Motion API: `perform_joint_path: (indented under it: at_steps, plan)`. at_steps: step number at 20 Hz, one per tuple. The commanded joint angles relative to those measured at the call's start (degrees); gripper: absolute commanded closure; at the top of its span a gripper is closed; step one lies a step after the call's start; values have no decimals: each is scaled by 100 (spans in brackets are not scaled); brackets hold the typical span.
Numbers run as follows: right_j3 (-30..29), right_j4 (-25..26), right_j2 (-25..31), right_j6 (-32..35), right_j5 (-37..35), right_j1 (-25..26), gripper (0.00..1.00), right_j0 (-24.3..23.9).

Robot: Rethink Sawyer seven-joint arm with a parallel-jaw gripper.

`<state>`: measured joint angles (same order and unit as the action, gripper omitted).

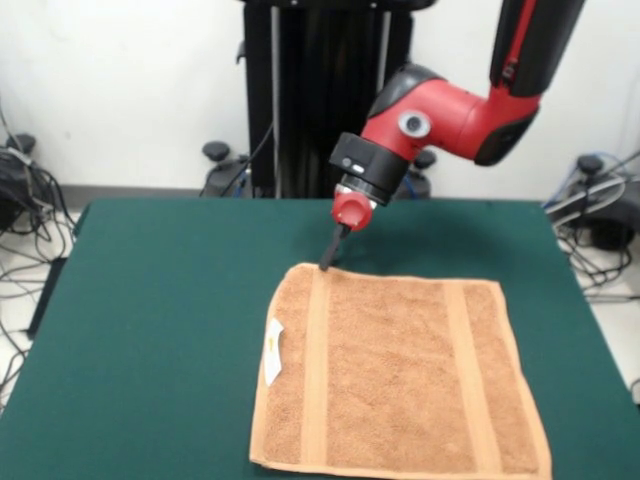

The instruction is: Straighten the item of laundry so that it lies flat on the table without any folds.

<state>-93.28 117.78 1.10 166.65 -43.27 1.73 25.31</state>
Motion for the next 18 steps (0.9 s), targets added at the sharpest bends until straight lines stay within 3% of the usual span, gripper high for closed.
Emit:
perform_joint_path:
  at_steps: [1, 18]
  plan:
    - [626, 150, 889, 1571, -138, -33, 0, -28]
    - [949, 739, 957, 1795, -306, 294, 0, -208]
